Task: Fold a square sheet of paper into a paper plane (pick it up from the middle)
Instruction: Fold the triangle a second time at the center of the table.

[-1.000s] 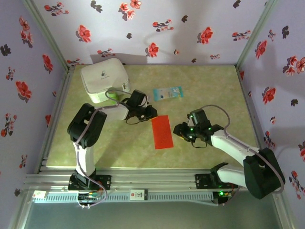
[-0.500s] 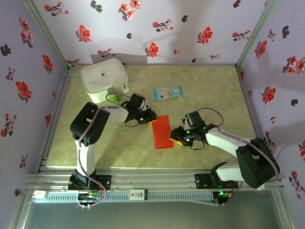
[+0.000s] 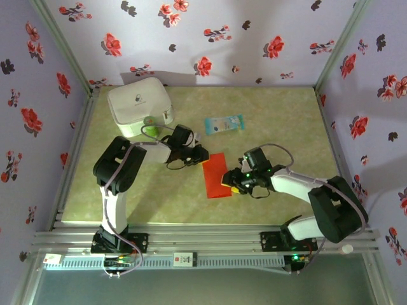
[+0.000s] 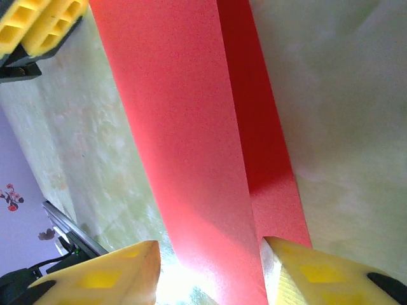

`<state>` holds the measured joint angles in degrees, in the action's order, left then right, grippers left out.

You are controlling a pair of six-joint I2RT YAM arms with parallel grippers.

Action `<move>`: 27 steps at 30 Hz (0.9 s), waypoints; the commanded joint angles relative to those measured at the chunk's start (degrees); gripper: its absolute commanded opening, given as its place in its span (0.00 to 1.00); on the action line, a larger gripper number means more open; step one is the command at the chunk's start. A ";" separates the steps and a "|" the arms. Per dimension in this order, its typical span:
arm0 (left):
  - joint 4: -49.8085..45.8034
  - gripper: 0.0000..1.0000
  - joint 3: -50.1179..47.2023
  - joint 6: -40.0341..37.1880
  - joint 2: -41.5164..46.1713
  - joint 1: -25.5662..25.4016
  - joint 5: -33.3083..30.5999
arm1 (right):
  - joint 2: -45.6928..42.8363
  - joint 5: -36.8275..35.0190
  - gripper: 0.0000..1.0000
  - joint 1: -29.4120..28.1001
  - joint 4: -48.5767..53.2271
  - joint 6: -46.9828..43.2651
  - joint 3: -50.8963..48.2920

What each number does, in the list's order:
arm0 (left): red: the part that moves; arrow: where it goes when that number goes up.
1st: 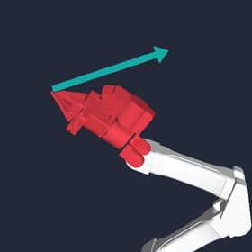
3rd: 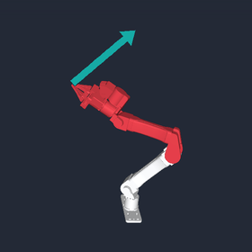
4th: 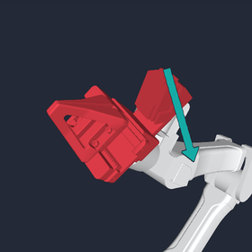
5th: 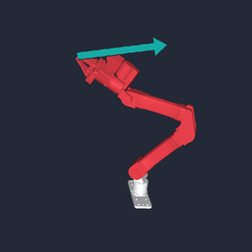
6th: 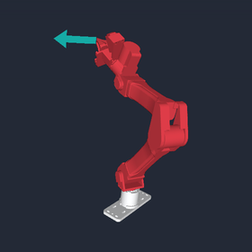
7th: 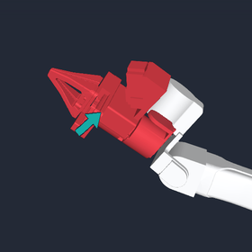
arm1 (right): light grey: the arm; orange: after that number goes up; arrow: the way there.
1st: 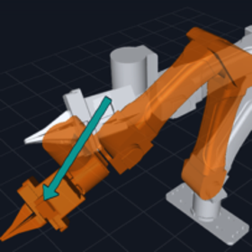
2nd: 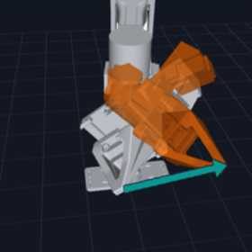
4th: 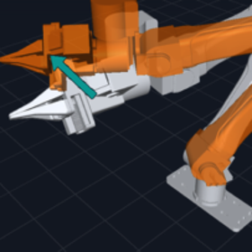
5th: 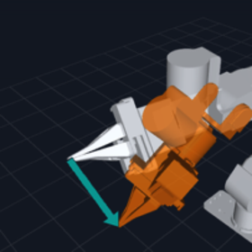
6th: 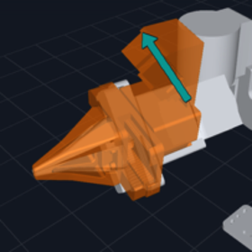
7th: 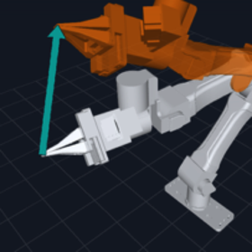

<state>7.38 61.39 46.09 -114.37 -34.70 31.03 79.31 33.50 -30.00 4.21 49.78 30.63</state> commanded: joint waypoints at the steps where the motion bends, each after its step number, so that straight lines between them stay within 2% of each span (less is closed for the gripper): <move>1: -3.16 0.17 -0.01 -2.20 -1.78 0.24 -0.32 | 0.49 1.08 0.45 0.24 -2.28 0.65 0.39; 9: -3.43 0.17 5.23 -3.83 -4.18 0.33 2.10 | 3.62 5.19 0.44 2.67 -7.69 1.19 1.70; 19: -4.56 0.18 9.57 -4.37 -4.36 0.42 2.37 | 6.02 5.88 0.42 4.07 -12.68 3.02 1.18; 23: -3.79 0.21 9.17 -4.12 -1.64 0.33 2.39 | 6.88 5.90 0.36 4.25 -13.30 3.22 1.10; 27: -1.69 0.30 6.05 -4.62 4.27 0.37 1.79 | 7.27 5.35 0.27 4.40 -13.48 3.21 0.83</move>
<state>3.42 68.71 43.05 -116.11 -34.26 33.36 85.91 38.41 -26.11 -8.08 52.73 31.46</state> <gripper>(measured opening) 0.293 0.277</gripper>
